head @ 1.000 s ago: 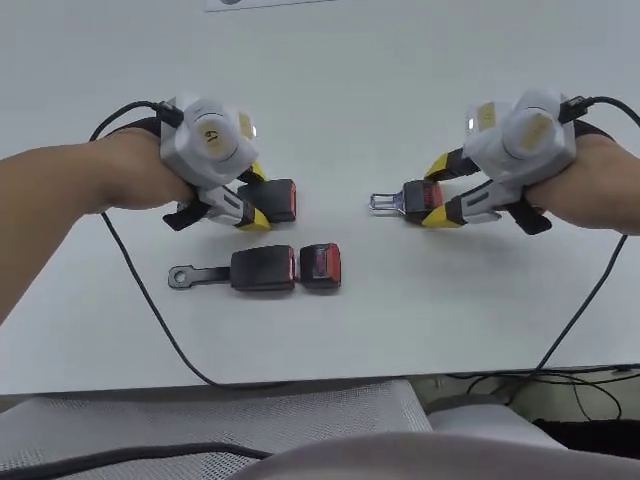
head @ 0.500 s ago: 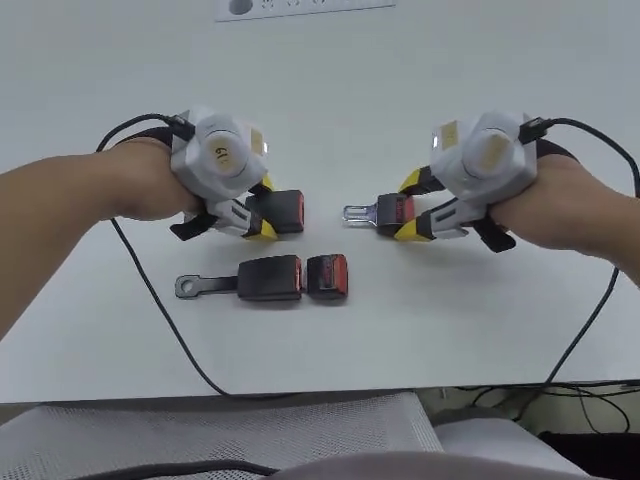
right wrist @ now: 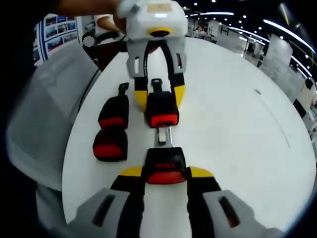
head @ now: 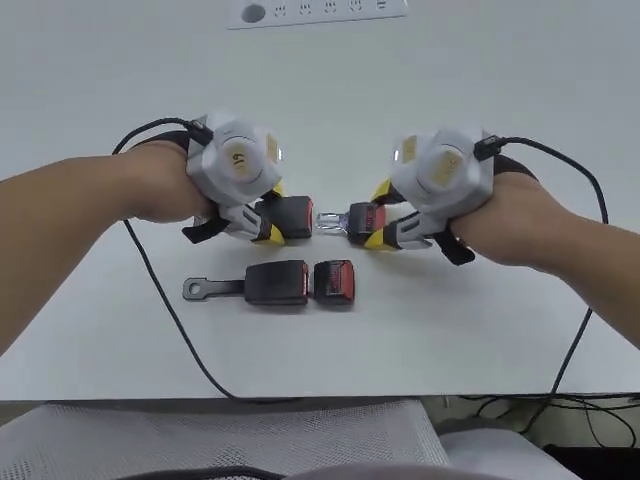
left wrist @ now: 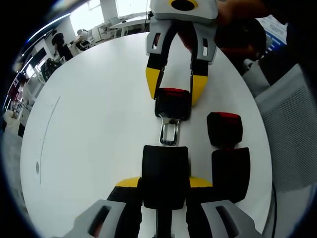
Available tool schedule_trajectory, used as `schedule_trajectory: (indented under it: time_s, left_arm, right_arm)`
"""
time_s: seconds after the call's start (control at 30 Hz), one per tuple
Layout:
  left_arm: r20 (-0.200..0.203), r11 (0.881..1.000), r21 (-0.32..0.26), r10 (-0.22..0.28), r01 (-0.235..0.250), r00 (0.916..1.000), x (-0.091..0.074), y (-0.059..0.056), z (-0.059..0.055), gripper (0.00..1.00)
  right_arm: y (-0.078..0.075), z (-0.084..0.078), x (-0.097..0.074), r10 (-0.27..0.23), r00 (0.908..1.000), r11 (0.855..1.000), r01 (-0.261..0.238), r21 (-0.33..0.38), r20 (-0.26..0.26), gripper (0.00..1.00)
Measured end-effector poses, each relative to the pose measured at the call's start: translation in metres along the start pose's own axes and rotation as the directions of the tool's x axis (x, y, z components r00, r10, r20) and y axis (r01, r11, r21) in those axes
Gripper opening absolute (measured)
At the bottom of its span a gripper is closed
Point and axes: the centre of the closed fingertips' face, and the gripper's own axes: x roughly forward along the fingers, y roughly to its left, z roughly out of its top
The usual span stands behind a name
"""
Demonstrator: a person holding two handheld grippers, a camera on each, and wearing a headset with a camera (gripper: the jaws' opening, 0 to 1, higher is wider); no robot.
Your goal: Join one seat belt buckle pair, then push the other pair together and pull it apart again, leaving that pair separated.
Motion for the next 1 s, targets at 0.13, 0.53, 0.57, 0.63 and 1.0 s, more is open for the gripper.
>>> schedule_trajectory:
  time_s: [0.13, 0.53, 0.57, 0.63, 1.0]
  left_arm:
    - [-0.005, 1.0, -0.001, 0.002, -0.002, 1.0, 0.0, 0.0, 0.0, 0.34]
    - [-0.013, 1.0, 0.005, 0.0, 0.0, 0.9999, 0.001, 0.0, 0.0, 0.34]
    - [-0.009, 1.0, 0.005, 0.0, 0.0, 1.0, 0.0, 0.0, 0.0, 0.34]
    - [-0.005, 1.0, 0.012, -0.001, 0.001, 1.0, 0.0, -0.001, 0.0, 0.34]
    - [-0.013, 0.999, 0.038, -0.01, 0.01, 0.9999, 0.001, -0.001, -0.001, 0.33]
  right_arm:
    - [0.0, 0.004, 0.004, 0.0, 1.0, 1.0, 0.0, 0.004, 0.0, 0.32]
    - [0.001, 0.015, 0.013, 0.006, 0.9999, 1.0, -0.006, -0.01, 0.011, 0.31]
    - [0.001, 0.015, 0.012, 0.01, 0.9999, 1.0, -0.01, -0.01, 0.011, 0.31]
    - [0.0, 0.014, 0.013, 0.017, 0.9997, 1.0, -0.017, -0.004, 0.016, 0.31]
    - [0.002, 0.022, 0.019, 0.027, 0.9993, 1.0, -0.027, -0.016, 0.026, 0.29]
